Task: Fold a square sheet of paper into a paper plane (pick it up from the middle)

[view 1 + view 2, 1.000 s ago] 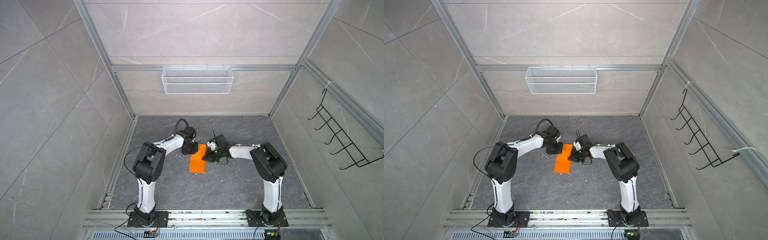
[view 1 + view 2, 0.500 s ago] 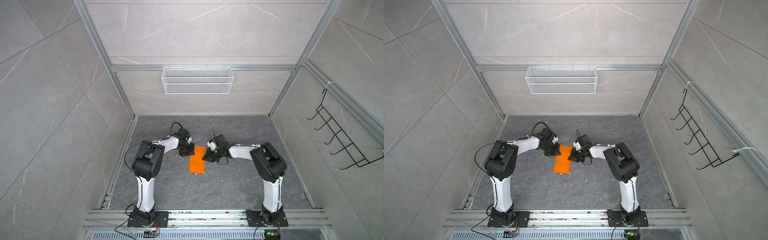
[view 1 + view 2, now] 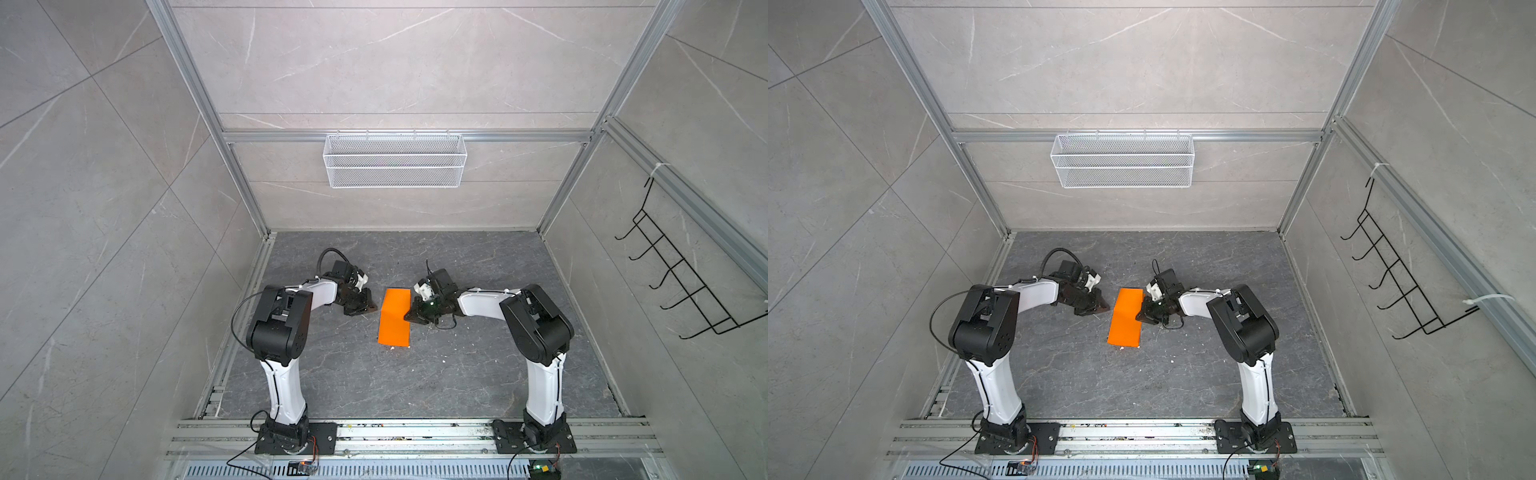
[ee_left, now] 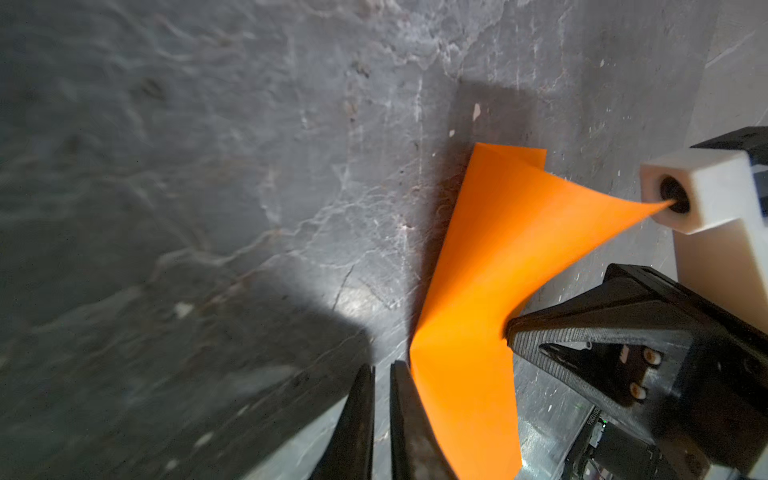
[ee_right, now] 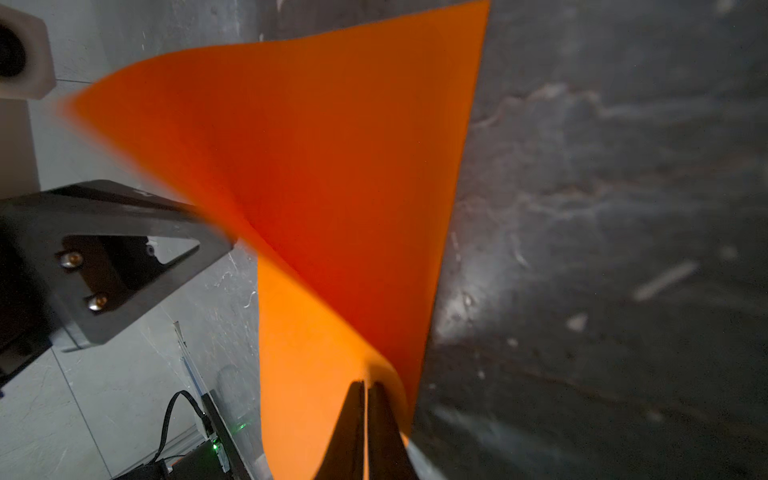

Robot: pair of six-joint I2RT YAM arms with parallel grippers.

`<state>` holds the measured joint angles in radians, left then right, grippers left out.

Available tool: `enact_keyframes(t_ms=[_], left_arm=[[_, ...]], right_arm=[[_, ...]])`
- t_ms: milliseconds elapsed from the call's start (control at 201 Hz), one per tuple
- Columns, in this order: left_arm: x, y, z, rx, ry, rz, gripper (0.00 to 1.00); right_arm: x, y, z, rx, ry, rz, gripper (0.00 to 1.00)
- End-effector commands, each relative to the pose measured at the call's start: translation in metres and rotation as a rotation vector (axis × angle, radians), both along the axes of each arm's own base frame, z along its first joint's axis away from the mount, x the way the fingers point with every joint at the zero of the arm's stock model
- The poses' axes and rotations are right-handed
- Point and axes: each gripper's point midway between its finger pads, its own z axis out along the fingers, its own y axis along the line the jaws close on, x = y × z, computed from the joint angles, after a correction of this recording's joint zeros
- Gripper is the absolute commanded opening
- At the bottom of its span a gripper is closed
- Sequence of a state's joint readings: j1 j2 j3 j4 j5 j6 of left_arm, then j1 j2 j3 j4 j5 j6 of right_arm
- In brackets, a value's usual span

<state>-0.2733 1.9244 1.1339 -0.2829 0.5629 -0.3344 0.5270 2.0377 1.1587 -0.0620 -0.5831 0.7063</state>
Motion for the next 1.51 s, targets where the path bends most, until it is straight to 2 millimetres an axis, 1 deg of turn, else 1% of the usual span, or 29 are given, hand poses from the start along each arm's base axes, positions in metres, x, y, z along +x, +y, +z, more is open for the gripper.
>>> enact_keyframes(t_ms=[0,70,154,254,463,607,712,871,970,1060,1155,1259,1364,1428,1503], left_arm=[[0.005,-0.016,0.042,-0.1,-0.11,-0.058,0.14],[0.006,-0.026,0.052,-0.129,-0.131,-0.075,0.14],[0.008,-0.036,0.052,-0.129,-0.134,-0.094,0.13],[0.014,-0.043,0.04,-0.118,-0.107,-0.088,0.11],[0.03,-0.046,0.022,-0.1,-0.072,-0.058,0.06],[0.035,-0.041,0.007,-0.068,-0.056,-0.045,0.05],[0.033,-0.033,-0.006,-0.035,-0.035,-0.037,0.04],[0.03,-0.018,-0.017,0.001,-0.019,-0.014,0.04],[0.032,-0.007,-0.02,0.019,-0.013,0.015,0.04],[0.037,-0.001,-0.018,0.017,-0.023,0.037,0.04],[0.042,-0.002,-0.009,0.003,-0.039,0.041,0.05],[0.045,-0.01,0.009,-0.037,-0.059,0.035,0.05],[0.041,-0.022,0.028,-0.055,-0.1,0.003,0.05],[0.037,-0.031,0.034,-0.07,-0.112,-0.021,0.05],[0.036,-0.038,0.036,-0.09,-0.114,-0.03,0.05]], right_arm=[[-0.034,-0.049,-0.074,-0.271,0.164,-0.067,0.1],[-0.034,-0.05,-0.073,-0.271,0.162,-0.067,0.1],[-0.034,-0.05,-0.073,-0.273,0.162,-0.067,0.1],[-0.034,-0.05,-0.074,-0.273,0.161,-0.066,0.1],[-0.034,-0.05,-0.074,-0.276,0.16,-0.064,0.1],[-0.034,-0.05,-0.074,-0.274,0.161,-0.066,0.1],[-0.034,-0.05,-0.074,-0.273,0.16,-0.064,0.1],[-0.034,-0.05,-0.074,-0.276,0.16,-0.063,0.1],[-0.034,-0.05,-0.074,-0.274,0.16,-0.064,0.1],[-0.034,-0.05,-0.074,-0.275,0.159,-0.064,0.1],[-0.035,-0.051,-0.075,-0.277,0.161,-0.066,0.1],[-0.035,-0.051,-0.075,-0.277,0.162,-0.065,0.1],[-0.036,-0.052,-0.075,-0.278,0.162,-0.066,0.1],[-0.035,-0.052,-0.074,-0.277,0.161,-0.067,0.1],[-0.035,-0.051,-0.075,-0.277,0.161,-0.067,0.1]])
